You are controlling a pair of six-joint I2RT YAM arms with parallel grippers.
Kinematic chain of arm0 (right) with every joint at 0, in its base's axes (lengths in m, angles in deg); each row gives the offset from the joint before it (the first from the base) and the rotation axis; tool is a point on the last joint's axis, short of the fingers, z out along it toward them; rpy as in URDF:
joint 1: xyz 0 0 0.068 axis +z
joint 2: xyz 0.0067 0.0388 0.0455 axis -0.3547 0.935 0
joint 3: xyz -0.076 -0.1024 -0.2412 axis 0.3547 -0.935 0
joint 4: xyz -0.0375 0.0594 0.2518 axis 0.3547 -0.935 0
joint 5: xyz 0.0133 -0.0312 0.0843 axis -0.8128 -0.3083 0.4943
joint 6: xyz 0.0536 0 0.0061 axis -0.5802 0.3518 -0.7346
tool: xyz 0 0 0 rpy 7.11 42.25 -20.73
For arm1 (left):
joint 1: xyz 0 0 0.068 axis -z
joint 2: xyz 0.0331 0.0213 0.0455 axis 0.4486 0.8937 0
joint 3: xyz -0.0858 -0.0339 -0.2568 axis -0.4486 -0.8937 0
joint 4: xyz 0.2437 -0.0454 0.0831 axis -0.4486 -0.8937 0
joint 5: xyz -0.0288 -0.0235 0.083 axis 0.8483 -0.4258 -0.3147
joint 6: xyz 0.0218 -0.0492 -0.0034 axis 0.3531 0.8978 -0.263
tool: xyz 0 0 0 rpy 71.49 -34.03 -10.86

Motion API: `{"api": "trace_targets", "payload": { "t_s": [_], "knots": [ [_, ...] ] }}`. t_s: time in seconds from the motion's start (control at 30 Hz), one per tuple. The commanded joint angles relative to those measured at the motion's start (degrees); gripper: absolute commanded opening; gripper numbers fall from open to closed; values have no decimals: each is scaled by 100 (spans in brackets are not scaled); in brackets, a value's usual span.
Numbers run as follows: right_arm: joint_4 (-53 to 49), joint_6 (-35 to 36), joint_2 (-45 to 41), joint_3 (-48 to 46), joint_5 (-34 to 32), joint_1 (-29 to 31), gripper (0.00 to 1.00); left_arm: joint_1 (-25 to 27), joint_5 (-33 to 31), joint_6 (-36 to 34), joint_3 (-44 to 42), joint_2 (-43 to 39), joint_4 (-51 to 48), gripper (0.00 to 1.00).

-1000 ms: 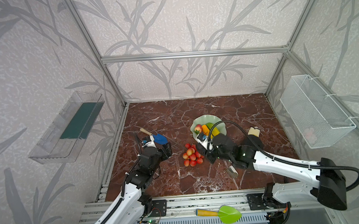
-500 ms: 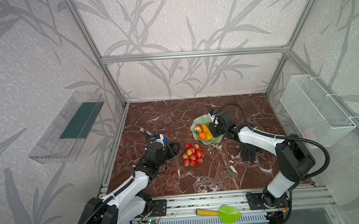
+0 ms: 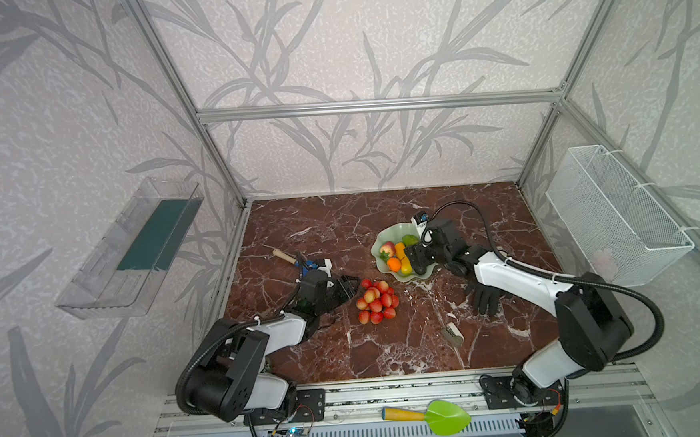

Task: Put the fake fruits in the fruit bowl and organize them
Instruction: 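Carry the dark avocado into the bowl with right gripper while left reaches lychees, then lift the lychee bunch with the left gripper and set it in the bowl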

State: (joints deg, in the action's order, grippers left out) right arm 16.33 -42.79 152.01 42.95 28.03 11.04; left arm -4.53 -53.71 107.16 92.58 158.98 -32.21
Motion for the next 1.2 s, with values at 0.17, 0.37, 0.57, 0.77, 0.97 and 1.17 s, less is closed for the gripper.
{"api": "trace_targets", "payload": {
  "t_s": [0.17, 0.37, 0.57, 0.77, 0.97, 1.17],
  "knots": [
    [86, -8, -1601, -659, -344, -15, 93, 19, 350, 683, 258, 1178, 1797, 35],
    [-87, 73, -2168, -897, -571, -10, 94, 19, 492, 1124, 115, 1642, 2828, 14],
    [-45, 79, -2339, -1015, -625, -10, 95, 19, 553, 1142, 44, 1288, 2688, 0],
    [-31, 111, -2462, -1062, -685, -11, 95, 36, 632, 746, 298, 60, 1249, 0],
    [9, 158, -2611, -1168, -793, -21, 97, 401, 386, -702, 1378, -1558, -2024, 0],
    [52, 116, -2850, -1326, -708, -112, 99, 692, 511, -784, 1861, -1927, -2301, 0]
  ]
}}
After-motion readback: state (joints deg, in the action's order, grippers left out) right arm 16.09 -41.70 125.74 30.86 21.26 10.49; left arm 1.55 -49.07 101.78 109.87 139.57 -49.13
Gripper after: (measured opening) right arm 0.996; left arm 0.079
